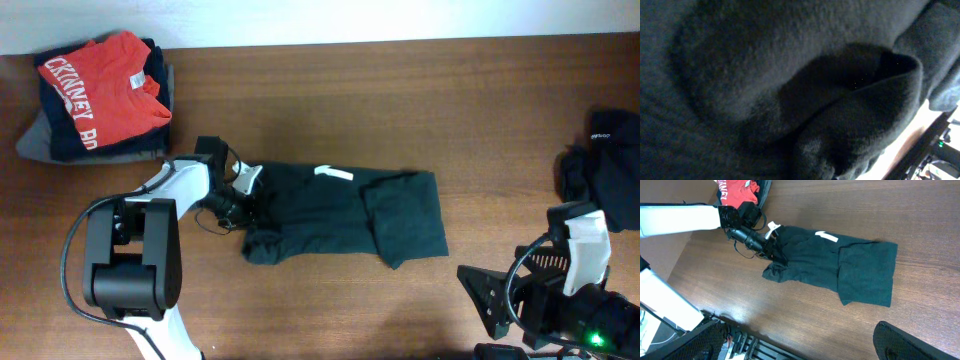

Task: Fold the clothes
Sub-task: 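Grasp the left end and fold it rightward over the bundle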

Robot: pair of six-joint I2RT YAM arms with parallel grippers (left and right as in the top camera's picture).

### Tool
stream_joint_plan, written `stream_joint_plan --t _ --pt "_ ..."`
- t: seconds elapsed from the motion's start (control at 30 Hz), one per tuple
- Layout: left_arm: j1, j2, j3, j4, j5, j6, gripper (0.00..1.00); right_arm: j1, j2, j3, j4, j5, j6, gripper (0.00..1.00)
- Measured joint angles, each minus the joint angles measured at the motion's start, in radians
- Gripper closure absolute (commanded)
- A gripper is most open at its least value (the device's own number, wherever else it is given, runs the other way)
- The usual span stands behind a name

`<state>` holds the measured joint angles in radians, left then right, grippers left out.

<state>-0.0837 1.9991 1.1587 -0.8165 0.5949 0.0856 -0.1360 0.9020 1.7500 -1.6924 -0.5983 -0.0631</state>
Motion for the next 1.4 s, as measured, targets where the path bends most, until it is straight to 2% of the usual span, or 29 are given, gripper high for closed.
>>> stream_joint_plan --t 0.2,0.5,0.77,1.03,1.4 --pt "0.043 0.012 0.082 -0.147 -0.149 -0.023 0.99 0.000 0.000 0.000 0.000 0.000 0.000 0.01" --pt "0.179 0.032 0.351 -0.390 -0.412 -0.080 0.99 0.000 0.000 0.000 0.000 0.000 0.000 0.01" --pt "0.198 0.035 0.619 -0.607 -0.509 -0.113 0.99 0.000 0.000 0.000 0.000 0.000 0.001 0.01" --pt "0.100 0.035 0.758 -0.749 -0.530 -0.122 0.99 0.000 0.000 0.000 0.000 0.000 0.000 0.01" --pt "-0.183 0.036 0.761 -0.792 -0.581 -0.179 0.99 0.000 0.000 0.000 0.000 0.000 0.001 0.01"
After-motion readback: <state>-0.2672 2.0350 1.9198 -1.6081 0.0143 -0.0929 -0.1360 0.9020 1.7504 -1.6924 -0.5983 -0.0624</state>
